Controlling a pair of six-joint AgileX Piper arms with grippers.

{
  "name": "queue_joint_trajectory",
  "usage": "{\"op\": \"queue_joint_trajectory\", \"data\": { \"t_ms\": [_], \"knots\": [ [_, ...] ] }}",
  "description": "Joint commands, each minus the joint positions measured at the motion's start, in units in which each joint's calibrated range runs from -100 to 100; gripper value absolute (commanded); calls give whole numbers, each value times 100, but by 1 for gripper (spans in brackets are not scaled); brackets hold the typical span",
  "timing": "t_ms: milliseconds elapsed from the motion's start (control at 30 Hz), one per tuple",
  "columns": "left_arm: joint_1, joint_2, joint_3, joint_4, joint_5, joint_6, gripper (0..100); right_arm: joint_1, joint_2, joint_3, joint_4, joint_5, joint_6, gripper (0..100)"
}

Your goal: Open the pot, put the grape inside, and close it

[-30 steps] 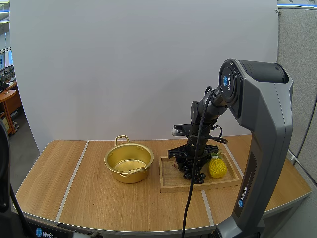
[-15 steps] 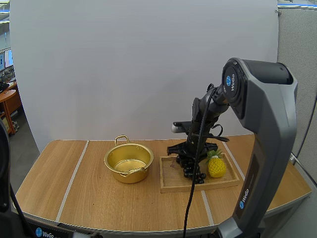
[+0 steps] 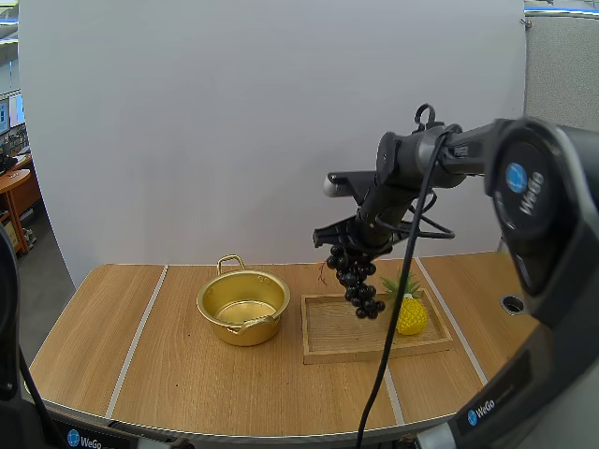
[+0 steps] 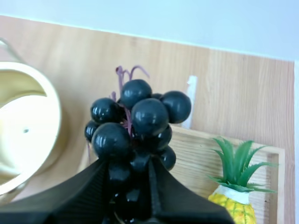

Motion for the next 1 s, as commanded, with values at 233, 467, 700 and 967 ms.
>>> {"op": "queue_joint_trajectory", "data": {
  "t_ms": [233, 467, 700, 967],
  "knots": [
    [-10, -19, -21, 94, -235, -39, 0, 527, -147, -1107, 318, 877, -74, 0],
    [-10, -19, -21, 94, -235, -39, 0, 1078, -132, -1477, 324, 614, -74, 0],
    [-10, -19, -21, 94, -235, -39, 0, 1482, 326, -1911, 329, 657, -74, 0],
    [-10, -19, -21, 94, -235, -39, 0, 1637, 1194, -2208, 392, 554, -74, 0]
  ]
}}
